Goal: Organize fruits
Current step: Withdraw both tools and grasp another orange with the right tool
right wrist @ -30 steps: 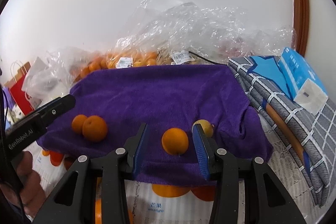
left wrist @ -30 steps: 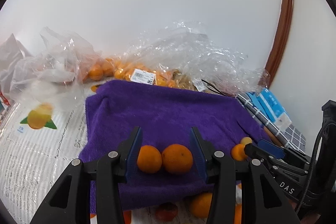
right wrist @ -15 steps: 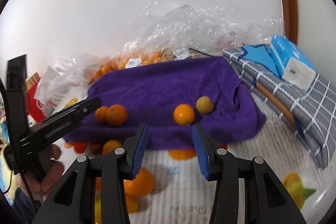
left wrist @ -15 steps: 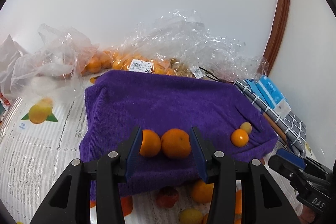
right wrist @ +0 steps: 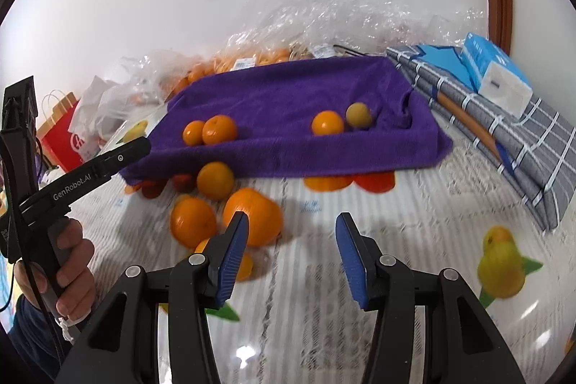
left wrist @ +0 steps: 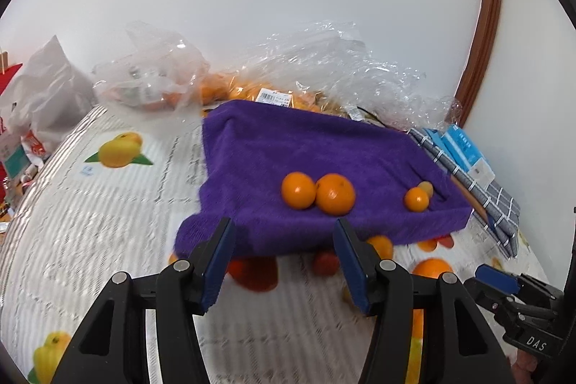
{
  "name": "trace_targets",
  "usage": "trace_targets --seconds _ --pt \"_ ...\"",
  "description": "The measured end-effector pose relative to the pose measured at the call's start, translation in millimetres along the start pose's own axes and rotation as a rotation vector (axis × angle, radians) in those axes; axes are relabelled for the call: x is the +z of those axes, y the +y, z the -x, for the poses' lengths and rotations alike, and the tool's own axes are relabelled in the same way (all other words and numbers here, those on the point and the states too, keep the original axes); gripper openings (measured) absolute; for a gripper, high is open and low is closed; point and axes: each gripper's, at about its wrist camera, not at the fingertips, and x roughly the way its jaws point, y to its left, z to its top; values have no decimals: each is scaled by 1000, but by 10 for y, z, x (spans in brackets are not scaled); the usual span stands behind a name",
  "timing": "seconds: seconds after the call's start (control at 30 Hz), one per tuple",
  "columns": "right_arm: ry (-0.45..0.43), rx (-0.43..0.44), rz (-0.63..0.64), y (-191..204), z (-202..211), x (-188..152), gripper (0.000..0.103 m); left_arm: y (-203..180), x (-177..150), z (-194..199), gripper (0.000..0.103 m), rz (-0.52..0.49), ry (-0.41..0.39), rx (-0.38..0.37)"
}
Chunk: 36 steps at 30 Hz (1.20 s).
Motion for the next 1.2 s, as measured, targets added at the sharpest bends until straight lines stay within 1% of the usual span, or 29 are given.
trace_targets --seconds 0.2,0.33,0.5,0.6,0.63,0.67,0.7,0.77,0.87,0.93,0.97,1.03,1.13,1.2 --pt "-13 37 -9 66 -2 72 50 13 -40 54 54 0 -2 -6" --pt "-12 61 29 164 -101 141 50 43 -33 38 54 16 8 -12" --pt "90 118 20 138 -390 139 50 80 -26 17 54 38 24 -16" --pt "109 122 27 159 -461 142 50 99 -18 8 54 47 39 -33" --pt "105 118 35 175 -470 153 50 100 -19 6 54 49 42 -37" --pt "98 102 42 190 -480 157 44 97 -20 2 54 48 46 -42" --pt "92 91 48 202 -486 155 43 90 -22 -2 54 46 51 -51" --pt "83 95 51 202 -472 150 43 70 -28 -11 54 39 65 -75" --pt "41 91 30 112 -370 151 43 49 -34 -31 54 38 95 -135" --pt "5 40 35 21 -283 143 43 59 -46 -47 54 47 107 -125" --pt "-10 -1 46 -15 -243 129 43 66 -49 -61 54 51 115 -120" --pt "-27 -59 66 -97 -164 97 43 78 -58 -134 53 61 155 -112" --pt "-51 -66 61 -220 -66 75 43 44 -61 -185 53 59 176 -134" --pt "-56 -47 38 -283 -46 69 43 -29 -68 -243 53 33 195 -133"
